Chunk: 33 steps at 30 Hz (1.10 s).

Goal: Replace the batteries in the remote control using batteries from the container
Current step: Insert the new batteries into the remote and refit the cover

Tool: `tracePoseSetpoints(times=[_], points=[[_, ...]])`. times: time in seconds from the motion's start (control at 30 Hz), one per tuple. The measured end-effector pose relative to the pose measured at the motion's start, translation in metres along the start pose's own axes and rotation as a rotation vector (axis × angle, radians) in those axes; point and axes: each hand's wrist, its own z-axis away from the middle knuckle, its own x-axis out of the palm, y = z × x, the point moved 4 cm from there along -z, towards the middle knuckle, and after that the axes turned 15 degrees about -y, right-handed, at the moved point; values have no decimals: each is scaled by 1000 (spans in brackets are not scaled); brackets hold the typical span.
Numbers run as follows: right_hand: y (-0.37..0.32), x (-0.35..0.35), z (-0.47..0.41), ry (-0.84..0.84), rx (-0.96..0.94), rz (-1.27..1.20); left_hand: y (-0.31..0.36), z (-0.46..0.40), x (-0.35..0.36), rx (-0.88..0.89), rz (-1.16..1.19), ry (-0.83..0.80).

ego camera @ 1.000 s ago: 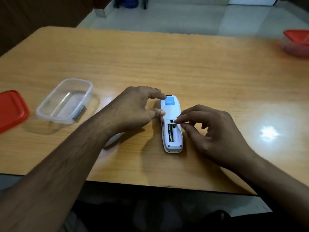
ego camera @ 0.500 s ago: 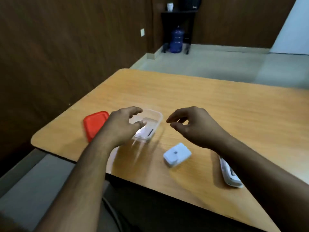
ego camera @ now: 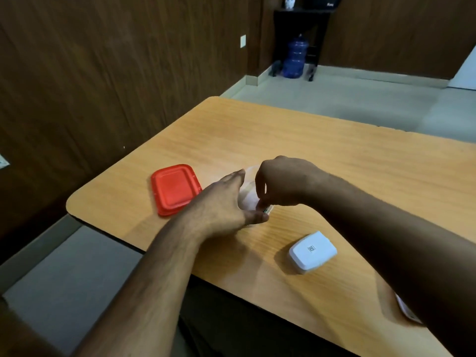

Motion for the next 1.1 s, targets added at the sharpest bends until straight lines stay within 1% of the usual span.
tracePoseSetpoints(times=[0.07,0.13,0.27,0.43,0.53,0.63,0.7,0.73,0.8,0.87,0.93,1.0,1.1], points=[[-3,-1,-3,-31,29,31,-3,-1,0,-20,21,-1],[-5,-1,-5,-52,49,12,-4,-1,0,-28,25,11],[-7,0,-5,-94,59,-75,-4,-1,-1,-42,35,19],[-7,2,-4,-139,16,-207,-5,-1,-1,-68,52,25],[-7,3,-3,-141,-1,-190,-5,-2,-1,-70,54,25],[-9,4,-3,-179,-17,-149,-5,-3,-1,-83,67,18],[-7,1,-2,-178,-39,-172,-4,-3,-1,-90,74,13],[-4,-1,-1,-159,-59,-215,-4,-2,-1,-90,70,13],[9,-8,5,-79,-100,-381,-3,-2,-1,-77,59,18],[25,-11,15,33,-150,-599,-3,-2,-2,-59,40,24],[43,-6,29,107,-204,-869,-2,-1,-3,-48,9,27],[57,6,44,128,-238,-1085,2,0,-3,-21,-27,25],[76,28,76,135,-229,-1221,11,3,-2,-5,-116,24]])
